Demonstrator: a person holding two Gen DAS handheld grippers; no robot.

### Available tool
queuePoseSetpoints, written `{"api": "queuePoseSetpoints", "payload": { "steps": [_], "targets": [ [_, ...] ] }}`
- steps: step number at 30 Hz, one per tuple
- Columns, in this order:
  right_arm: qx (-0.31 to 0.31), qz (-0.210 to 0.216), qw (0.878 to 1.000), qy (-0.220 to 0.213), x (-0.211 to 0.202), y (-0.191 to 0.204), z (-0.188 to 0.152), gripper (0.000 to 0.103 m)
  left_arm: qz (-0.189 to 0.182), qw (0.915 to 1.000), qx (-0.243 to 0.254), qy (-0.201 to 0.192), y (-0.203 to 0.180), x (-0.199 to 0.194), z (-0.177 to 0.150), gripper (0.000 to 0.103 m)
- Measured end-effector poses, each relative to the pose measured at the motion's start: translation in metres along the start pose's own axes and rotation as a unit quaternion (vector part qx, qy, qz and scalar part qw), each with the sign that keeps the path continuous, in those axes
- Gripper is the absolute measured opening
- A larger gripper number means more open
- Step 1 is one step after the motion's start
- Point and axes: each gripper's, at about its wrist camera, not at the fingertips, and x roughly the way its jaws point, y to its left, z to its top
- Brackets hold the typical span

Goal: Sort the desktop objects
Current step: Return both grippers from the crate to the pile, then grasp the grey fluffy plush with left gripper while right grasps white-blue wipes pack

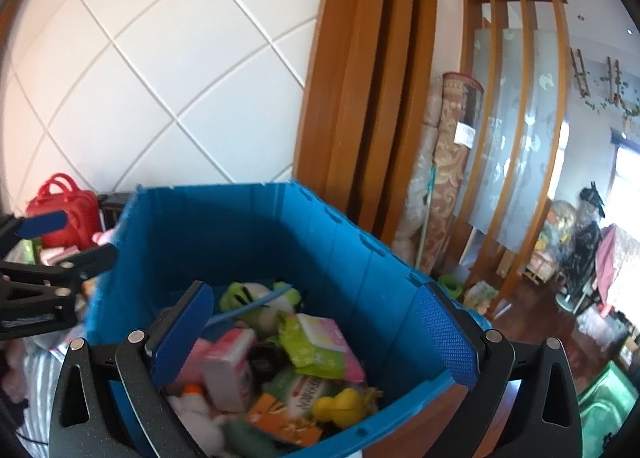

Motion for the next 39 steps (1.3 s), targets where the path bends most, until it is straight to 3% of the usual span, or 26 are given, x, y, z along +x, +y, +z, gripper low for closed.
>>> {"api": "queuePoseSetpoints", "payload": {
  "steps": [8, 15, 21, 25, 27, 30, 33, 39],
  "targets": [
    [0.004, 0.039, 0.999, -0.023, -0.041, 0.06, 0.006, 0.103, 0.014, 0.9997, -0.018, 0.004, 0.063, -0.023, -0.03, 0.091],
    [0.014, 0.095, 0.995, -0.034, -0.04, 0.13, 0.015, 0.103, 0.067, 0.9962, -0.048, 0.025, 0.146, -0.036, -0.066, 0.091],
    [0.004, 0.157, 0.988, -0.01, -0.019, 0.195, 0.012, 0.103, 0.131, 0.9871, -0.065, 0.065, 0.228, -0.042, -0.112, 0.091],
    [-0.018, 0.192, 0.981, 0.022, 0.006, 0.247, -0.002, 0.103, 0.177, 0.9755, -0.073, 0.108, 0.286, -0.038, -0.151, 0.091],
    [-0.031, 0.196, 0.979, 0.038, 0.023, 0.269, -0.014, 0.103, 0.21, 0.9653, -0.082, 0.132, 0.316, -0.032, -0.177, 0.091],
    [-0.035, 0.204, 0.974, 0.095, 0.062, 0.302, -0.036, 0.103, 0.23, 0.9561, -0.078, 0.164, 0.345, -0.021, -0.215, 0.091],
    [-0.026, 0.213, 0.965, 0.153, 0.099, 0.329, -0.064, 0.103, 0.224, 0.9506, -0.078, 0.2, 0.364, 0.001, -0.246, 0.091],
    [-0.022, 0.205, 0.946, 0.249, 0.161, 0.378, -0.106, 0.103, 0.183, 0.9521, -0.069, 0.235, 0.382, 0.048, -0.277, 0.091]
  ]
}}
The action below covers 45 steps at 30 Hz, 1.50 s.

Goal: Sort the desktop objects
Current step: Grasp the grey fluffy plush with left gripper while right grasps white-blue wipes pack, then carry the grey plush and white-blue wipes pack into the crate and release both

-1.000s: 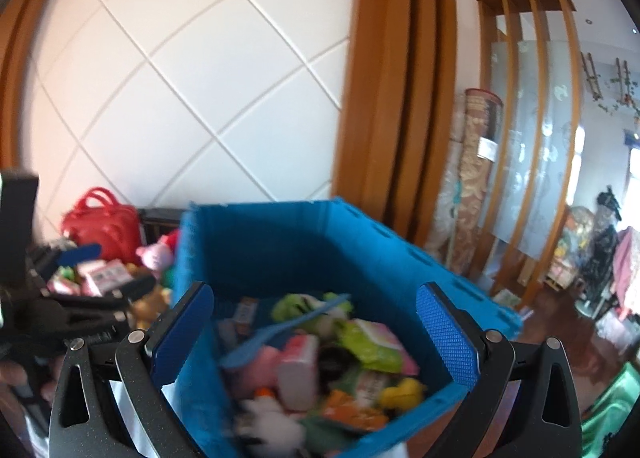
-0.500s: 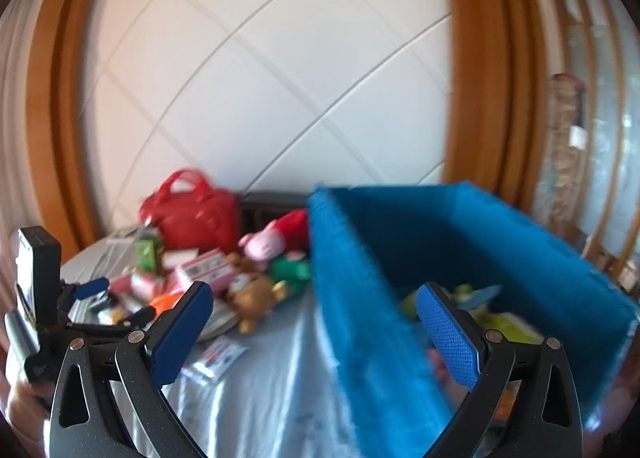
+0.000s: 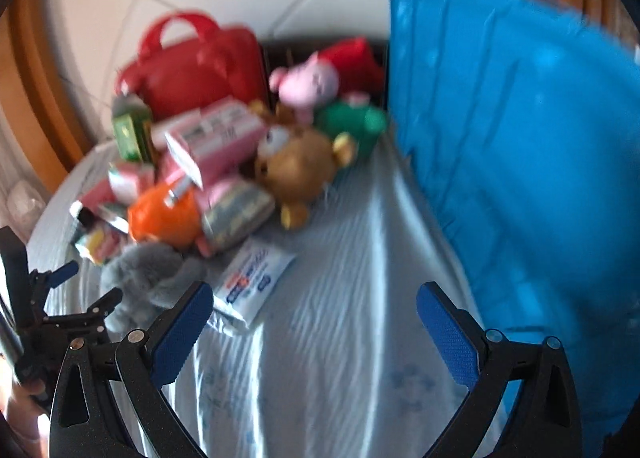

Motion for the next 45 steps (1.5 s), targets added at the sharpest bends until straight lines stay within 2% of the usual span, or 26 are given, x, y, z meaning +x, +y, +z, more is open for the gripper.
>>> {"api": "queuePoseSetpoints", "payload": {
  "steps": [4, 7, 8, 11, 14, 19, 20, 21, 23, 26, 28, 31, 36, 42, 45],
  "targets": [
    [0.002, -0.017, 0.999, 0.051, 0.045, 0.012, 0.0, 0.103, -0.031, 0.9983, 0.013, 0.047, -0.006, 0.046, 0.008, 0.091],
    [0.009, -0.023, 0.996, 0.086, 0.076, 0.021, -0.001, 0.103, -0.047, 0.9955, 0.005, 0.082, -0.006, 0.073, 0.011, 0.091],
    [0.011, -0.023, 0.995, 0.093, 0.083, 0.023, -0.001, 0.103, -0.051, 0.9944, -0.001, 0.092, -0.005, 0.08, 0.012, 0.08],
    [0.016, -0.03, 0.992, 0.12, 0.107, 0.029, -0.001, 0.103, -0.047, 0.9941, -0.019, 0.096, -0.002, 0.083, 0.014, 0.061],
    [0.014, -0.046, 0.989, 0.14, 0.13, 0.038, -0.001, 0.103, -0.062, 0.9931, -0.038, 0.092, 0.005, 0.074, 0.009, 0.054],
    [0.019, -0.034, 0.985, 0.168, 0.161, 0.057, 0.001, 0.102, -0.059, 0.992, -0.062, 0.093, 0.015, 0.07, 0.002, 0.052],
    [0.016, -0.038, 0.985, 0.17, 0.165, 0.061, 0.001, 0.101, -0.058, 0.9913, -0.068, 0.096, 0.015, 0.072, 0.002, 0.052],
    [0.014, -0.038, 0.984, 0.173, 0.17, 0.065, 0.002, 0.092, -0.058, 0.9905, -0.073, 0.1, 0.015, 0.075, 0.002, 0.052],
    [0.013, -0.034, 0.983, 0.182, 0.179, 0.071, 0.002, 0.083, -0.055, 0.9903, -0.076, 0.102, 0.013, 0.077, 0.002, 0.052],
    [0.002, -0.037, 0.981, 0.191, 0.188, 0.076, -0.001, 0.076, -0.038, 0.992, -0.067, 0.1, 0.005, 0.077, 0.002, 0.052],
    [-0.01, -0.038, 0.982, 0.186, 0.184, 0.078, -0.001, 0.066, -0.034, 0.992, -0.07, 0.1, 0.003, 0.075, 0.0, 0.05],
    [-0.017, -0.031, 0.982, 0.184, 0.176, 0.075, -0.004, 0.06, -0.038, 0.9916, -0.072, 0.1, -0.002, 0.066, -0.004, 0.045],
    [-0.005, -0.005, 0.985, 0.17, 0.143, 0.056, -0.014, 0.058, -0.047, 0.9927, -0.073, 0.083, -0.01, 0.034, -0.011, 0.042],
    [0.003, 0.017, 0.993, 0.114, 0.073, 0.035, -0.016, 0.059, -0.054, 0.9951, -0.071, 0.042, -0.021, -0.023, -0.013, 0.042],
    [-0.008, 0.018, 0.997, 0.074, 0.033, 0.035, -0.014, 0.059, -0.051, 0.9966, -0.064, 0.011, -0.025, -0.048, -0.004, 0.042]
  ]
}}
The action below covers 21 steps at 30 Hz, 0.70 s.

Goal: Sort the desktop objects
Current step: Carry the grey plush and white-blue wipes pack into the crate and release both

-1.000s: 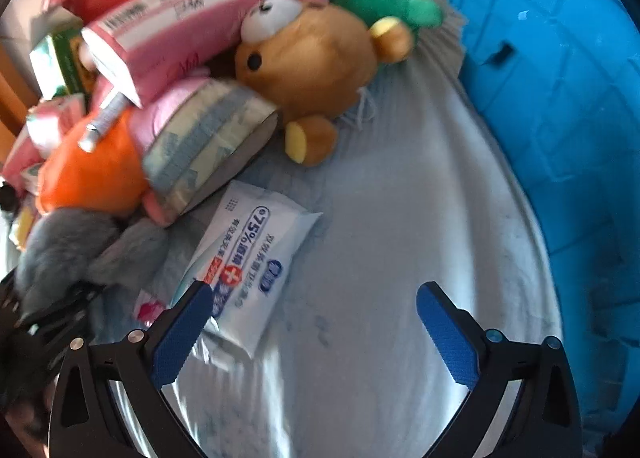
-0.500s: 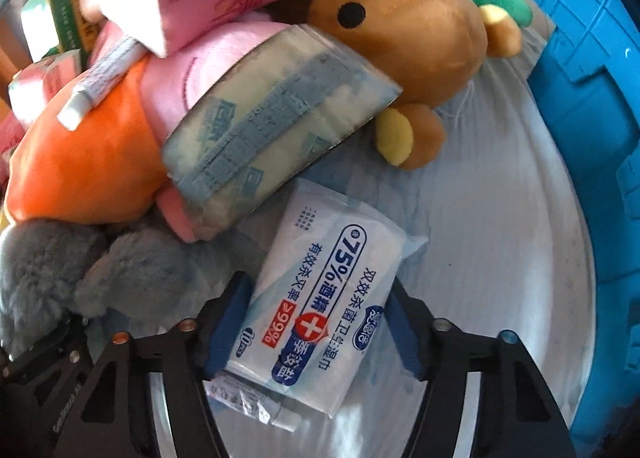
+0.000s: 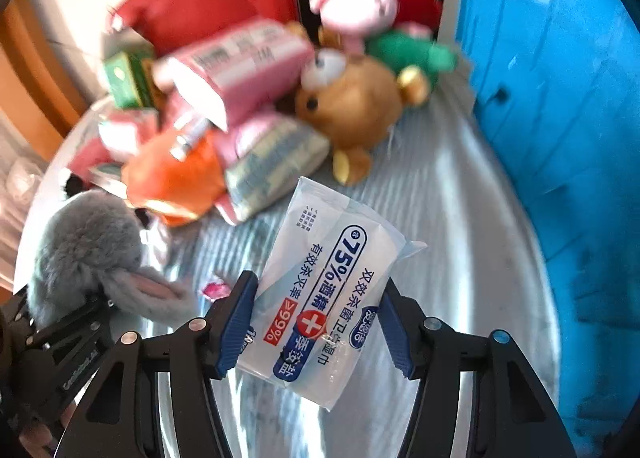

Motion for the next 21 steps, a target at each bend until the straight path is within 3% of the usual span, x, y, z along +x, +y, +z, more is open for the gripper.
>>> {"api": "queuePoseSetpoints", "payload": {
  "steps": [4, 10, 21],
  "targets": [
    [-0.009, 0.004, 0.999, -0.047, -0.039, 0.005, 0.003, 0.059, -0.003, 0.9993, 0.012, -0.036, -0.008, -0.029, 0.035, 0.042],
    [-0.014, -0.001, 0.994, -0.107, -0.092, -0.003, 0.0, 0.059, -0.015, 0.9964, 0.035, -0.075, -0.041, -0.072, 0.027, 0.042],
    [-0.02, -0.034, 0.979, -0.201, -0.202, -0.048, -0.021, 0.059, -0.058, 0.9844, 0.079, -0.146, -0.119, -0.132, 0.046, 0.042]
  ]
}}
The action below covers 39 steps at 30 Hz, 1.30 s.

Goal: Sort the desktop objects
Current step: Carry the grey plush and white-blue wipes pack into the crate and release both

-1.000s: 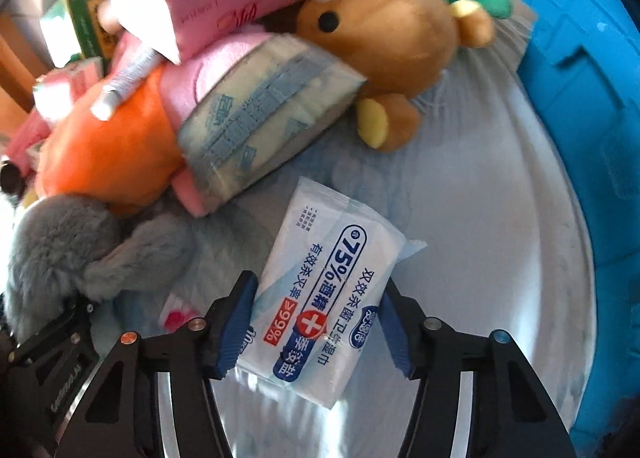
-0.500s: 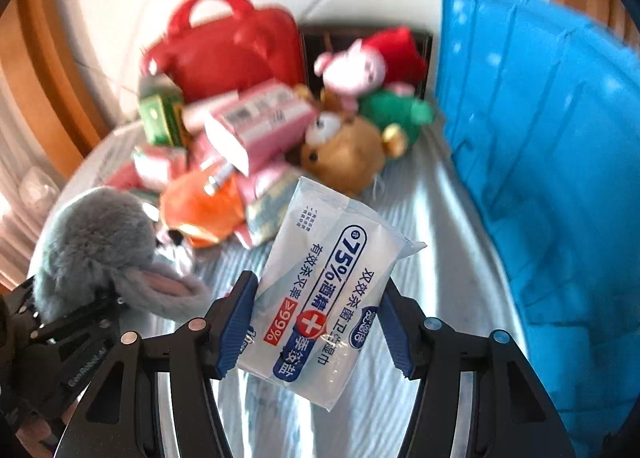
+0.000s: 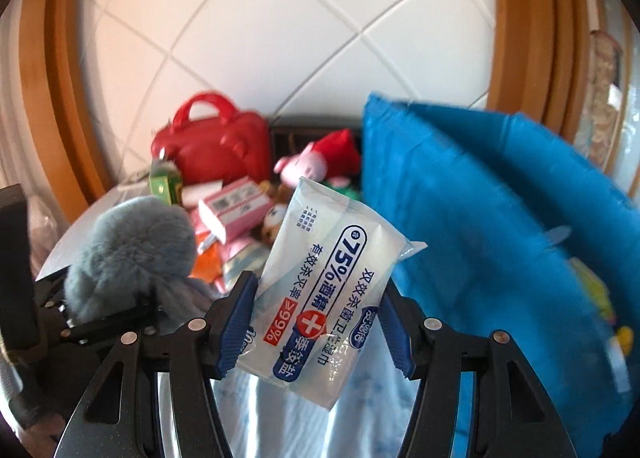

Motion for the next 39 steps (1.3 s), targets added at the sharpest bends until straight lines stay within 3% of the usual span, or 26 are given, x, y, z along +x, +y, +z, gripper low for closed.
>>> {"api": "queuePoseSetpoints", "payload": {
  "steps": [8, 15, 22, 29, 39],
  "targets": [
    [0.014, -0.046, 0.996, -0.072, -0.076, -0.068, 0.016, 0.059, -0.045, 0.9959, 0.039, -0.068, -0.079, -0.026, 0.047, 0.042],
    [0.036, -0.1, 0.99, -0.097, -0.116, -0.145, 0.02, 0.059, -0.088, 0.9882, 0.075, -0.1, -0.159, -0.036, 0.083, 0.042],
    [0.041, -0.148, 0.985, -0.073, -0.119, -0.227, 0.012, 0.059, -0.113, 0.9841, 0.108, -0.085, -0.234, -0.021, 0.101, 0.042],
    [0.044, -0.153, 0.986, -0.048, -0.104, -0.283, -0.007, 0.059, -0.123, 0.9818, 0.134, -0.056, -0.293, -0.005, 0.106, 0.042],
    [0.04, -0.148, 0.988, -0.013, -0.077, -0.33, -0.021, 0.059, -0.111, 0.9792, 0.167, -0.03, -0.323, 0.009, 0.104, 0.042]
  ]
}}
